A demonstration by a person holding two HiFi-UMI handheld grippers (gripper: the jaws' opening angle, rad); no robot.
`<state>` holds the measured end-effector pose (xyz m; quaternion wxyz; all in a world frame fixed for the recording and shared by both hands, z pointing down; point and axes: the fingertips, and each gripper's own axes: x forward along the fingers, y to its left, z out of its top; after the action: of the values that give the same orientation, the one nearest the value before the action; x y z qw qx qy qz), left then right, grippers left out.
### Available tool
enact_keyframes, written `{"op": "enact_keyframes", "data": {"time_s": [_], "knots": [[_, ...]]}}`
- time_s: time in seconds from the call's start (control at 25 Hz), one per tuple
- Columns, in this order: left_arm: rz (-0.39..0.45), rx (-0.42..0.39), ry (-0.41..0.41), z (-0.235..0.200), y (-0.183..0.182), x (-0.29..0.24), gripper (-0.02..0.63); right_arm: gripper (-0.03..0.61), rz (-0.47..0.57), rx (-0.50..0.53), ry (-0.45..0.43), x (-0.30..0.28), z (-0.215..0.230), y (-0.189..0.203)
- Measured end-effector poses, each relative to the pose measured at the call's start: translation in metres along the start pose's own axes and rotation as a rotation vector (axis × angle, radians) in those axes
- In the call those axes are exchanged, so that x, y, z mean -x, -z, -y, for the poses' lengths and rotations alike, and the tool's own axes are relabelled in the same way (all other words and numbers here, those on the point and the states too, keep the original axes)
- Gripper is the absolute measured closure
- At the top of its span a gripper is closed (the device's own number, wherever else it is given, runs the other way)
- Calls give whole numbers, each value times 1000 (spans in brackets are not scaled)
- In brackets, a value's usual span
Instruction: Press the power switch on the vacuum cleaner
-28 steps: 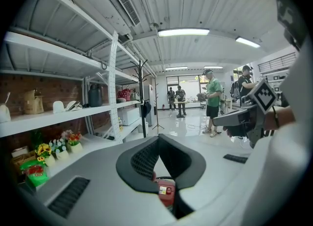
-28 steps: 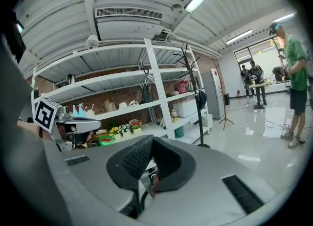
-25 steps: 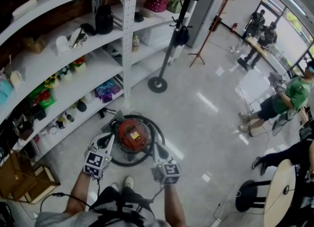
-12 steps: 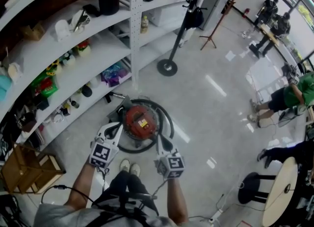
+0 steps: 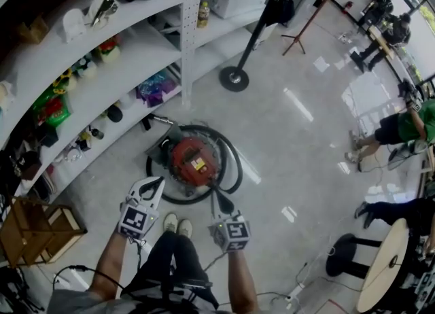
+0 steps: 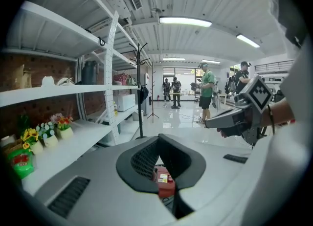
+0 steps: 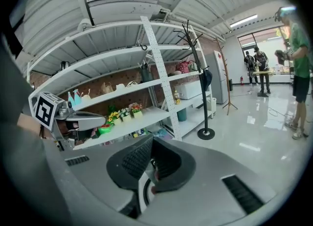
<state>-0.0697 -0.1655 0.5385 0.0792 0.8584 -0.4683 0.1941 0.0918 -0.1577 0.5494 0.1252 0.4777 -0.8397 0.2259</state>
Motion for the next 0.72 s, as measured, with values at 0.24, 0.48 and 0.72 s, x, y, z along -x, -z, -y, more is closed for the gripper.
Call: {"op": "enact_keyframes", "data": {"time_s": [0.24, 0.48, 0.72], "knots": [[-64, 32, -2, -6, 46, -13, 607, 566, -40, -4, 3, -25, 7, 30], [-80, 23, 0, -15, 76, -29, 607, 566, -62, -27, 6, -48, 19, 62], [-89, 25, -2, -27, 101, -43, 607, 566, -98, -38, 10, -67, 29, 97]]}}
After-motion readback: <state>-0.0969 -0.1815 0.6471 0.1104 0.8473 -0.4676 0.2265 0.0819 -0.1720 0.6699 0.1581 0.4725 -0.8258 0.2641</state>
